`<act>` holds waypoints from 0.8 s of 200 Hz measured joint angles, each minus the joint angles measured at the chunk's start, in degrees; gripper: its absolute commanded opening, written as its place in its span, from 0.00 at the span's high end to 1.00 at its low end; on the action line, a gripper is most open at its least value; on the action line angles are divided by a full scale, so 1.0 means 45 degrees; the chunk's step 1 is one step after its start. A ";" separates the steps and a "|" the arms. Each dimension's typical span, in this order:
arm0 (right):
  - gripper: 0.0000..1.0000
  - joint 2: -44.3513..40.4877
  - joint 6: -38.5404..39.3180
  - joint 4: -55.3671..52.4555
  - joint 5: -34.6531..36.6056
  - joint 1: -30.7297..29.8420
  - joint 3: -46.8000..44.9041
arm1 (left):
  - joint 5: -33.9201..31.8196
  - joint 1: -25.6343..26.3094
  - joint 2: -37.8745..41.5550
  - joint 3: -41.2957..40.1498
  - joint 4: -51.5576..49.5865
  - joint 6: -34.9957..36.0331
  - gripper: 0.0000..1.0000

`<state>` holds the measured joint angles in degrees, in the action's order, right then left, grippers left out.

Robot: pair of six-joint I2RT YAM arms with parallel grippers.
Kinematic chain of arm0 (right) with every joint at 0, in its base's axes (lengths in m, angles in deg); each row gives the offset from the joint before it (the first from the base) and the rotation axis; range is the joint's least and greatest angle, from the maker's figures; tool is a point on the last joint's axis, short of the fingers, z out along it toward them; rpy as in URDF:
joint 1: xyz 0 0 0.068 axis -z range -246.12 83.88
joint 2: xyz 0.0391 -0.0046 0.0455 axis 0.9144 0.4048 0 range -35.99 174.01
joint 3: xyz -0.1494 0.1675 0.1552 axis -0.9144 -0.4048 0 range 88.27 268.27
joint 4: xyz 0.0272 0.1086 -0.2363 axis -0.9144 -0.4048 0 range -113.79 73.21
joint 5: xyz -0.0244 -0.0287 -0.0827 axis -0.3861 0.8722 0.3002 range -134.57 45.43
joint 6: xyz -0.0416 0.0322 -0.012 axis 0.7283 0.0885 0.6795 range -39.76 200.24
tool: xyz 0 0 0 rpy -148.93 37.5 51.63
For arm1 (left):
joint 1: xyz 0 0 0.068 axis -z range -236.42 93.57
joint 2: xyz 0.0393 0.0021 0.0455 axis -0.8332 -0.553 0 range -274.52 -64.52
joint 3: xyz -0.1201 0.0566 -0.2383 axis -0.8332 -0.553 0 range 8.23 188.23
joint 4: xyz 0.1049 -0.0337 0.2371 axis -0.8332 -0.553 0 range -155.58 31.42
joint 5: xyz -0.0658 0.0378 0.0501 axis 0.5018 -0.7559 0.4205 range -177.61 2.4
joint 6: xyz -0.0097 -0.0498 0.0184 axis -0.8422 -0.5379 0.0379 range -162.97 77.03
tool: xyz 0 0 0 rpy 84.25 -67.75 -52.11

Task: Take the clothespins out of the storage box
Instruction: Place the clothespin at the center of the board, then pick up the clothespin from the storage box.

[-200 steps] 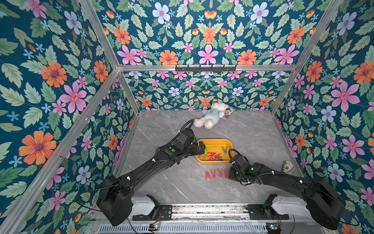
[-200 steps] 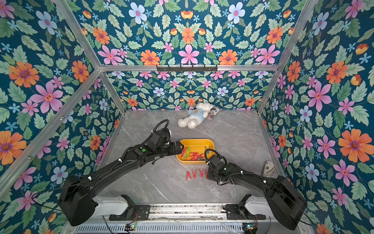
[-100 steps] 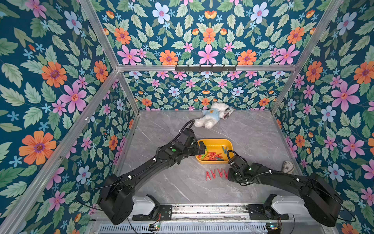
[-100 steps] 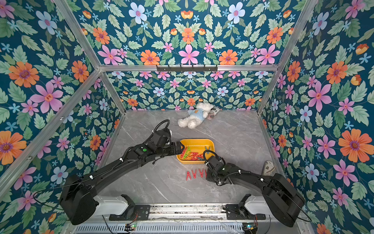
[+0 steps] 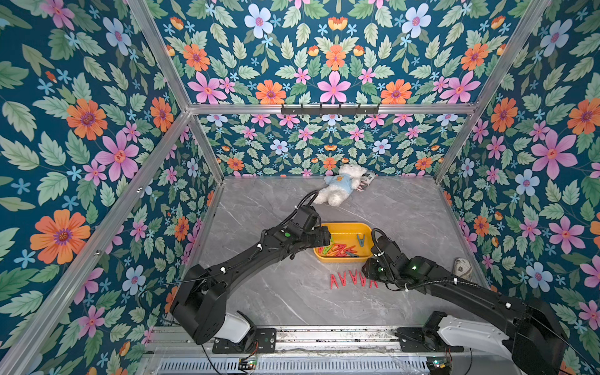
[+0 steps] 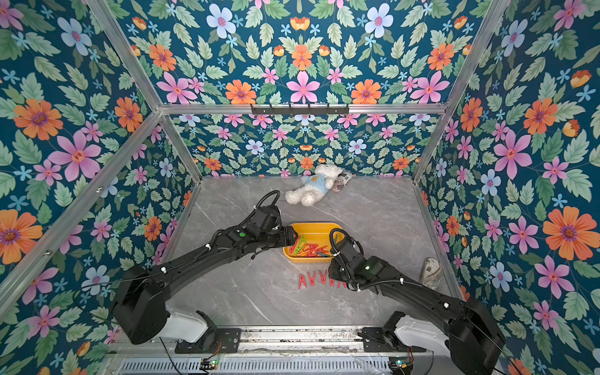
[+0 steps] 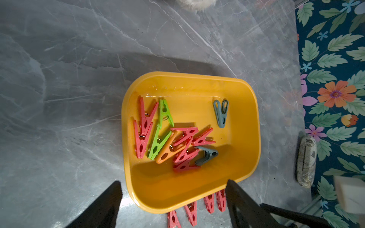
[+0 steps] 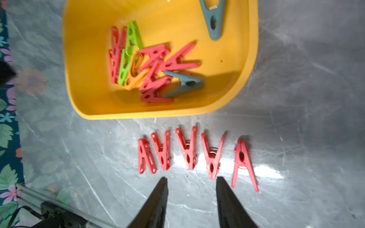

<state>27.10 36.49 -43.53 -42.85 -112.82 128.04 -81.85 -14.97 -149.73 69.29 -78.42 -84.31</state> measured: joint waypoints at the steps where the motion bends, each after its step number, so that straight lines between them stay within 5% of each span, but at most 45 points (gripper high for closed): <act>1: 0.51 -0.0010 0.0019 -0.0005 0.0005 0.0000 0.0024 | 0.0000 0.0005 -0.0049 0.0034 -0.0015 -0.0019 0.26; 97: 0.01 -0.0219 0.1175 0.0573 0.0291 0.0500 0.1311 | -0.1311 0.0287 -0.3541 0.2764 -0.1025 0.1161 0.68; 160: 0.01 -0.0505 0.1608 0.0937 0.0238 0.1258 0.1379 | -0.2030 0.0282 -0.5668 0.4357 -0.1409 0.2370 0.76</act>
<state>24.82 43.72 -39.31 -41.78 -107.16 134.25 -90.98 -13.71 -175.23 88.90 -84.75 -73.64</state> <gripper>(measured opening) 0.993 0.259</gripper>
